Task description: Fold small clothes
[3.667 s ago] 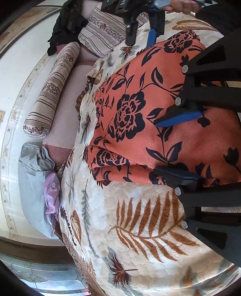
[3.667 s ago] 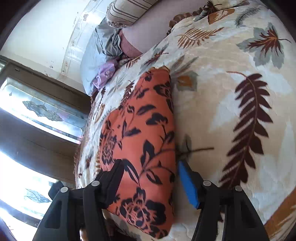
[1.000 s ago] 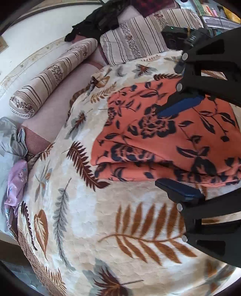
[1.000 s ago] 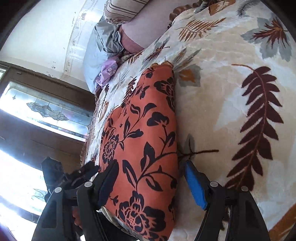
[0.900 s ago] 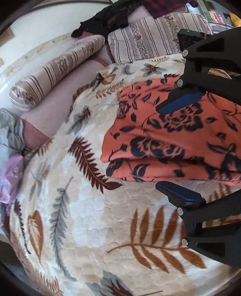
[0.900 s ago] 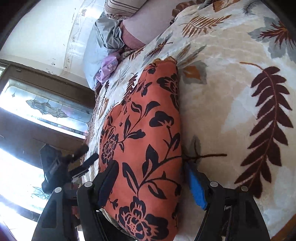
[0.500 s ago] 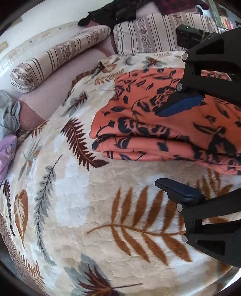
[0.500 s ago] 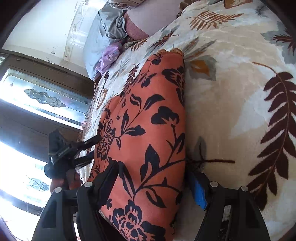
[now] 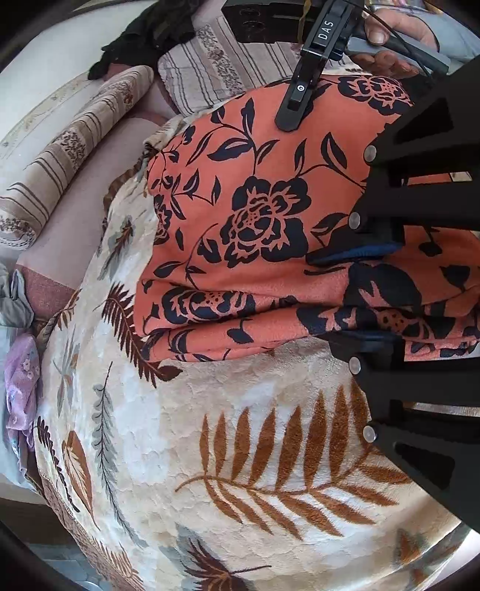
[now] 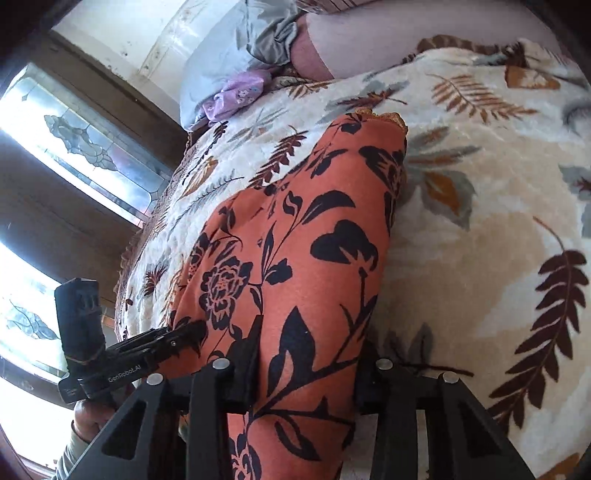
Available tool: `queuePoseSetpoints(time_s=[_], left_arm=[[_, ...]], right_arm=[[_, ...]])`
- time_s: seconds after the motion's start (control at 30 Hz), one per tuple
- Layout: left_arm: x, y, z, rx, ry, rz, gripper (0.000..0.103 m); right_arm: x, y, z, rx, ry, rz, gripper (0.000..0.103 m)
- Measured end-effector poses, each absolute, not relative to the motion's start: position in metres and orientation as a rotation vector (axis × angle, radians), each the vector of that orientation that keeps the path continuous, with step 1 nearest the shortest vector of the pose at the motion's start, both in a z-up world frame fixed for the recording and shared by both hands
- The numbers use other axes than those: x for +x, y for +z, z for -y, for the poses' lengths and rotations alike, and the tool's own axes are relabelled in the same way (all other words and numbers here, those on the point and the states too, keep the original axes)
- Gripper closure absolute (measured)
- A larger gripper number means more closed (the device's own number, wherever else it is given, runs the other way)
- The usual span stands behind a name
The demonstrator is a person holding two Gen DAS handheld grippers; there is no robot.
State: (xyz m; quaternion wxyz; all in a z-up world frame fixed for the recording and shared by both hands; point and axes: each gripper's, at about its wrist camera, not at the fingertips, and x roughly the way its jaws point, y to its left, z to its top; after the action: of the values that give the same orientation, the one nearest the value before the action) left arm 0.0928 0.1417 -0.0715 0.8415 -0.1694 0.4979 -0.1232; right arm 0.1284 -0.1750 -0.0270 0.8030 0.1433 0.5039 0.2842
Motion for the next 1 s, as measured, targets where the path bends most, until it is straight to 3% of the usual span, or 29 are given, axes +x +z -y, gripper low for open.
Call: queuePoseSetpoints(time_s=[0.27,0.33,0.37,0.4,0.43,0.53,0.67,0.77,0.83,0.87,0.93,1.0], left_arm=[[0.125,-0.018,-0.071,-0.389,-0.365,-0.841,0.079],[0.142,-0.035,-0.045,-0.373,-0.392,-0.937,0.069],[0.151,-0.051,-0.031,-0.334,-0.369,-1.028,0.052],[0.158,-0.071,-0.021,-0.281,-0.322,-1.121,0.044],[0.162,-0.087,-0.016,-0.241,-0.287,-1.187,0.044],[0.145,-0.08,-0.031,-0.289,-0.273,-1.108,0.041],[0.117,-0.044,-0.044,-0.272,-0.291,-0.961,0.042],[0.112,-0.061,-0.029,-0.185,-0.302,-1.014,0.042],[0.109,-0.094,-0.021,-0.132,-0.256,-1.118,0.039],[0.105,-0.095,-0.025,-0.174,-0.247,-1.084,0.037],[0.099,-0.086,-0.025,-0.193,-0.225,-1.077,0.035],[0.091,-0.073,-0.025,-0.166,-0.227,-1.048,0.034]], right_arm=[[0.129,0.038,0.248,0.308,0.516,-0.867,0.065],[0.135,0.027,0.285,0.353,0.448,-0.861,0.062],[0.139,0.012,0.304,0.387,0.411,-0.884,0.057],[0.146,-0.011,0.322,0.42,0.357,-0.938,0.043],[0.15,-0.034,0.34,0.449,0.281,-1.001,0.037],[0.128,-0.071,0.386,0.578,0.178,-1.006,0.037],[0.091,-0.05,0.392,0.599,0.236,-0.875,0.037],[0.083,-0.026,0.369,0.605,0.36,-0.797,0.037],[0.087,-0.025,0.35,0.641,0.477,-0.8,0.02],[0.093,-0.04,0.342,0.685,0.55,-0.851,0.016],[0.098,-0.072,0.336,0.724,0.488,-1.004,0.017],[0.087,-0.07,0.338,0.74,0.461,-0.951,0.017]])
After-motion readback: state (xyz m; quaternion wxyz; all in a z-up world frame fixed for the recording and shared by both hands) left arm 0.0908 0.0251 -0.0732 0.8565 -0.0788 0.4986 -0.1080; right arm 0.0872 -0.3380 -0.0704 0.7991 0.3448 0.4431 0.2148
